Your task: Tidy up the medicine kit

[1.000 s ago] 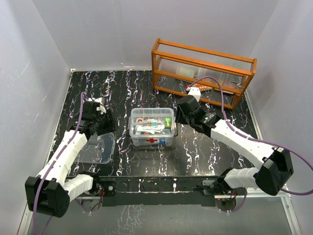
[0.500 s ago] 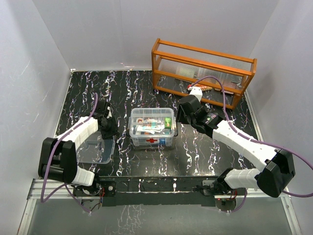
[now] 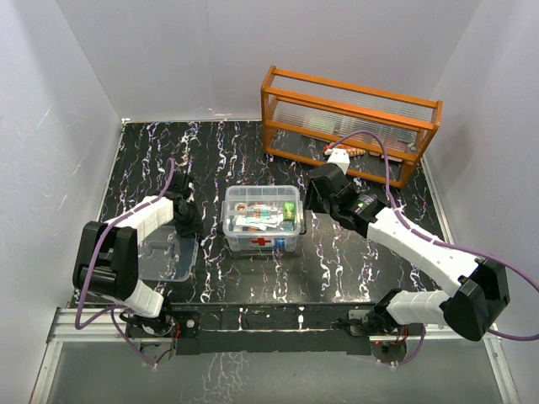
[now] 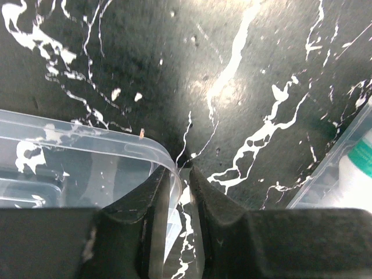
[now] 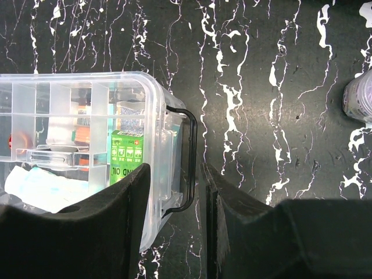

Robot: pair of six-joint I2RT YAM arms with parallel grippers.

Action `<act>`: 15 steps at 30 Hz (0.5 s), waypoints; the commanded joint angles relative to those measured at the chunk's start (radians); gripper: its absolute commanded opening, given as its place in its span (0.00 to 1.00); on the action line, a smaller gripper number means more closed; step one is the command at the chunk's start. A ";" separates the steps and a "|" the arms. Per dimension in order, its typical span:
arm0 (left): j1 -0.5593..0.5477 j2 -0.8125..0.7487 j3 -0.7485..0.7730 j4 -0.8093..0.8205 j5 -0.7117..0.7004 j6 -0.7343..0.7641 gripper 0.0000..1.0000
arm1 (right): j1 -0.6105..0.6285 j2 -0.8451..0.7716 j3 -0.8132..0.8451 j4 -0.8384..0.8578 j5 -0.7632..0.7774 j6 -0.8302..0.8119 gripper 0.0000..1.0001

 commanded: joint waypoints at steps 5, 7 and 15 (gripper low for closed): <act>0.002 -0.036 0.073 -0.018 -0.034 0.048 0.00 | -0.005 -0.036 -0.001 0.050 0.000 0.010 0.36; 0.002 -0.069 0.083 -0.030 -0.039 0.057 0.00 | -0.006 -0.039 0.000 0.055 -0.005 0.008 0.36; 0.001 -0.350 0.179 -0.052 -0.015 0.051 0.00 | -0.005 -0.075 0.007 0.143 -0.150 -0.010 0.39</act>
